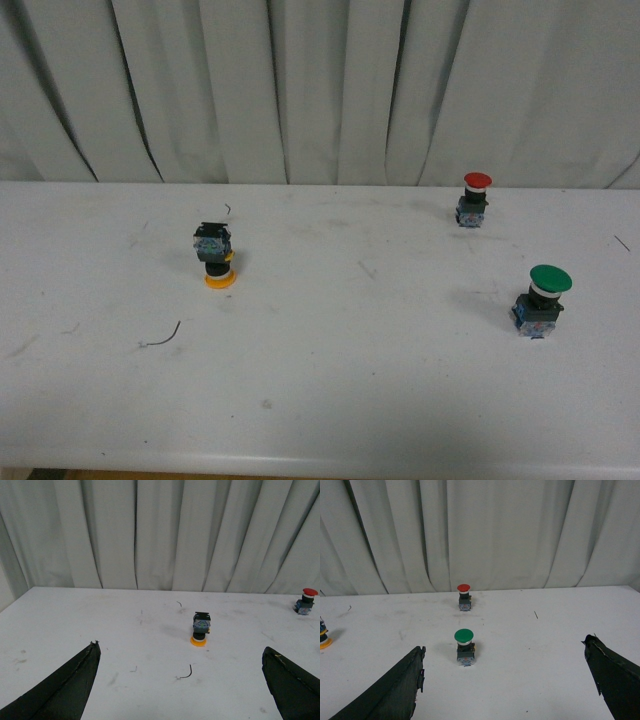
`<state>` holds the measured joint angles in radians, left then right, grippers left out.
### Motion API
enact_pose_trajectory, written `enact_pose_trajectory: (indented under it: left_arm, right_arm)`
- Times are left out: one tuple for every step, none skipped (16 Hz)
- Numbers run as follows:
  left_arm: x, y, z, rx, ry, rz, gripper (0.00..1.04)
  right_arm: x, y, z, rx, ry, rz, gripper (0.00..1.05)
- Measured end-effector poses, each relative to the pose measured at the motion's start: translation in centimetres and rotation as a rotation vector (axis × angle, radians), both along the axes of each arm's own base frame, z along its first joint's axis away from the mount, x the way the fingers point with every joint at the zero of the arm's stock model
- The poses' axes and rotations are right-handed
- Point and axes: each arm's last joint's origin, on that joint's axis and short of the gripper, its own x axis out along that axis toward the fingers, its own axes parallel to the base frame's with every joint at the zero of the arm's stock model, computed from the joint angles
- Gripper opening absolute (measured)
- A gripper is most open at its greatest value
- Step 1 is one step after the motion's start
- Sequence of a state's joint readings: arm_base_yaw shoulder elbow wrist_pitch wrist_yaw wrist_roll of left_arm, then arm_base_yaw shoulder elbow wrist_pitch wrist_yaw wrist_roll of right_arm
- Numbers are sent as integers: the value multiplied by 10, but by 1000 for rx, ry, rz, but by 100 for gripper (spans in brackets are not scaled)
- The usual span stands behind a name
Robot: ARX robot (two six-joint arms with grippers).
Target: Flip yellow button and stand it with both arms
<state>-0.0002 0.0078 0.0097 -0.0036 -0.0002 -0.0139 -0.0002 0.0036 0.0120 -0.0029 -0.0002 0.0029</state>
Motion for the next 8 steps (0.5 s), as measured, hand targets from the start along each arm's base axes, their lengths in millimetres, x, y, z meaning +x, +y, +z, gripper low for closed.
enact_pose_trajectory:
  left_arm:
    - [0,0,0,0,0,0,98]
    - [0,0,0,0,0,0,98]
    - [0,0,0,0,0,0,98]
    - [0,0,0,0,0,0,98]
    - [0,0,0,0,0,0,98]
    - [0,0,0,0,0,0,98]
    - [0,0,0,0,0,0,98]
    - [0,0,0,0,0,0,98]
  right_arm:
    - [0,0,0,0,0,0,98]
    - [0,0,0,0,0,0,98]
    - [0,0,0,0,0,0,98]
    - [0,0,0,0,0,0,98]
    - [0,0,0,0,0,0,98]
    - [0,0,0,0,0,0,98]
    - [0,0,0,0,0,0,98]
    - [0,0,0,0,0,0,98]
